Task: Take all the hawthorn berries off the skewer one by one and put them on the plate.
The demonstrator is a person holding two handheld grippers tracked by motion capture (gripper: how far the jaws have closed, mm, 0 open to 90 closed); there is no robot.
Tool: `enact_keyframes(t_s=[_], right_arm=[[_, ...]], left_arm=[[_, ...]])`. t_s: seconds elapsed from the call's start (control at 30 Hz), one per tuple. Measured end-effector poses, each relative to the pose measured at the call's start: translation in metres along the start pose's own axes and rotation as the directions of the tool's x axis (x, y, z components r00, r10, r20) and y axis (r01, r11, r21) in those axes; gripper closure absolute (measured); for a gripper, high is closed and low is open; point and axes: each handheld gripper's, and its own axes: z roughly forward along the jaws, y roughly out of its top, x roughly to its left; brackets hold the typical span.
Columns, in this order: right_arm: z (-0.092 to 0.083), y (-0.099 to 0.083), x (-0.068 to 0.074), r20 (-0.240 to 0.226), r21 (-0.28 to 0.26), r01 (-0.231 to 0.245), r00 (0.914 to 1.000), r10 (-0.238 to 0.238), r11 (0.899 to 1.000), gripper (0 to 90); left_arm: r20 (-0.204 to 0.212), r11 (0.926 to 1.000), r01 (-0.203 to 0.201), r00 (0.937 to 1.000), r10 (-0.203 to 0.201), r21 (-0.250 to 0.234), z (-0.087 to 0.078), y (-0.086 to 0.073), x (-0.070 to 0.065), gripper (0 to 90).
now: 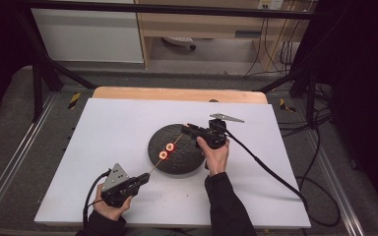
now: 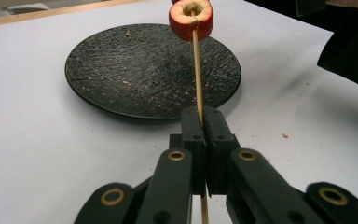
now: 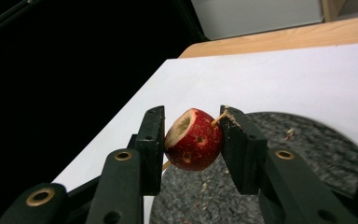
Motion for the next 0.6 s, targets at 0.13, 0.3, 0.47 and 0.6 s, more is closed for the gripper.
enact_keyframes(t_s=[0.13,0.3,0.47,0.6], right_arm=[[-0.002,0.008,-0.005,0.020,-0.011,0.005,0.9998,-0.005,1.000,62.5],[-0.004,0.015,-0.011,0.041,-0.015,0.014,0.9990,-0.014,1.000,62.5],[-0.007,0.026,-0.018,0.069,-0.028,0.025,0.9973,-0.023,0.999,62.5],[-0.007,0.029,-0.022,0.089,-0.018,0.034,0.9955,-0.032,0.999,62.4]], left_arm=[[-0.001,1.0000,0.002,1.0000,-0.002,-0.003,-0.001,0.000,0.000,88.3],[-0.002,1.0000,0.001,1.0000,-0.001,-0.002,-0.001,0.000,0.001,88.3],[-0.005,1.0000,0.002,1.0000,-0.002,-0.003,-0.002,0.000,0.001,88.3],[-0.010,1.0000,0.007,0.9999,-0.008,-0.006,-0.003,-0.001,0.003,88.3]])
